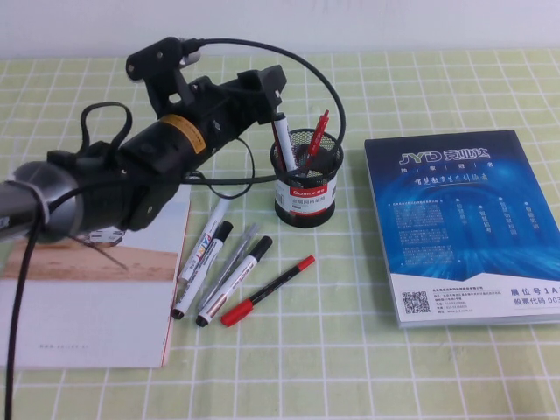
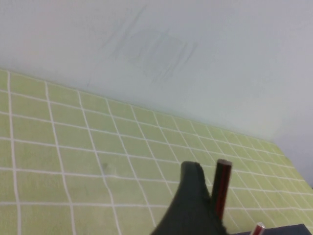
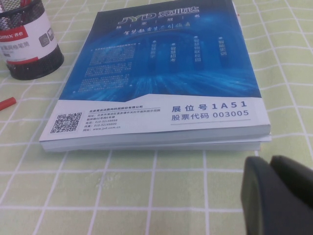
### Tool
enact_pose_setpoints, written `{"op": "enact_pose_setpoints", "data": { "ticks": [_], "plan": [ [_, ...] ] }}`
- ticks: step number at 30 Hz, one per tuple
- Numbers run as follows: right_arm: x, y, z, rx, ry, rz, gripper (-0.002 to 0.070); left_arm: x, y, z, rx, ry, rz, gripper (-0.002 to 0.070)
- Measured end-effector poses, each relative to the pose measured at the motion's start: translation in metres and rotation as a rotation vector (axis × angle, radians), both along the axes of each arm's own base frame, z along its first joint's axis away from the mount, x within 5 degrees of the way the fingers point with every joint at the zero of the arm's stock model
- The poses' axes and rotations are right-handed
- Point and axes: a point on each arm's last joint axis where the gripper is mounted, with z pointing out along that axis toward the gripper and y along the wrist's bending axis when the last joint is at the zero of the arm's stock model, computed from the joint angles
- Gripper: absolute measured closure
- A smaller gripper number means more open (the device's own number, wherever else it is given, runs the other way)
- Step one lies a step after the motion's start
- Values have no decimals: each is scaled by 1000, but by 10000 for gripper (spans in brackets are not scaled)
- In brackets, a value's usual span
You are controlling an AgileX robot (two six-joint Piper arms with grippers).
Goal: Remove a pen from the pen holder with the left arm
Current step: Pick up the pen from the pen holder
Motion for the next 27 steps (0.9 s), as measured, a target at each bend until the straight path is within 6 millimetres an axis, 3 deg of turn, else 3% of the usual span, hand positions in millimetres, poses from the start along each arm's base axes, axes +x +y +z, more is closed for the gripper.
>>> {"op": "enact_pose_setpoints", "data": {
  "ticks": [8,23,27],
  "plan": [
    [0,0,0,0,0,0,691,25,-7,-12,33,21,-9,206],
    [0,0,0,0,0,0,691,45,-11,-21,69,51,-7,207],
    [0,0,0,0,0,0,691,47,-11,-26,53,74,-2,249]
  ]
}}
